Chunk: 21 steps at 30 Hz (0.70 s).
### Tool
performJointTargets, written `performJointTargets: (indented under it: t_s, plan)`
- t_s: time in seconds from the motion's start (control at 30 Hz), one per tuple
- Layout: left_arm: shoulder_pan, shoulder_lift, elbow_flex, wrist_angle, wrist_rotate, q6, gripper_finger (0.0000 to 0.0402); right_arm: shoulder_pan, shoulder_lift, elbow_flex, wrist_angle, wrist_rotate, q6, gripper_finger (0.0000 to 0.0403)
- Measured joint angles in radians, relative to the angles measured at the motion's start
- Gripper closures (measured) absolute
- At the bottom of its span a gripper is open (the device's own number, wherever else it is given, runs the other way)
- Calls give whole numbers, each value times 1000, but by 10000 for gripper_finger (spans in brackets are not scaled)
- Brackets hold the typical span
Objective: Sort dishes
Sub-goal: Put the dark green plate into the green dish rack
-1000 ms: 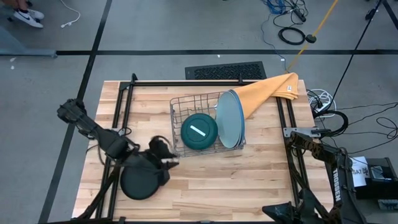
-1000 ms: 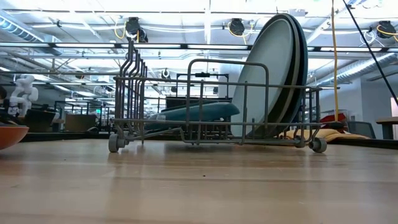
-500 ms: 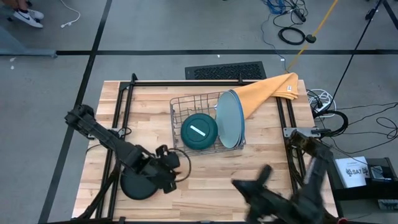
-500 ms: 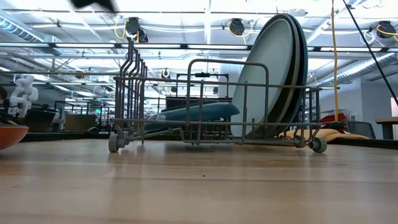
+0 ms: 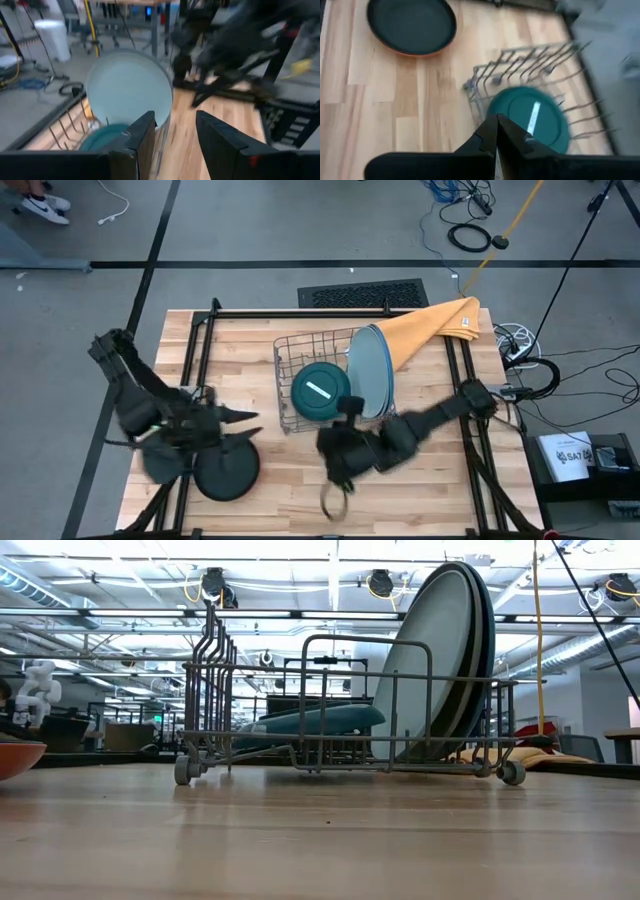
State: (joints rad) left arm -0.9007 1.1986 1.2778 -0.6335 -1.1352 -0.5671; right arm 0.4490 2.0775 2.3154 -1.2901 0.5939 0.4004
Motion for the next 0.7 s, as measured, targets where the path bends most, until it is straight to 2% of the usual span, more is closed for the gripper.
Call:
performJointTargets:
  t_s: [0.17,0.37,0.5,0.7]
  plan:
    - [-131,-19,0,-2,-170,0,256,-150,13,1,-1,-171,30,403]
    - [-206,-3,-1,-4,-233,0,256,-290,89,0,-70,-304,20,403]
    - [-223,-4,-2,-4,-250,0,256,-343,147,-1,-143,-314,12,403]
    - [-226,-4,-2,-4,-254,-1,256,-355,180,0,-149,-314,-37,403]
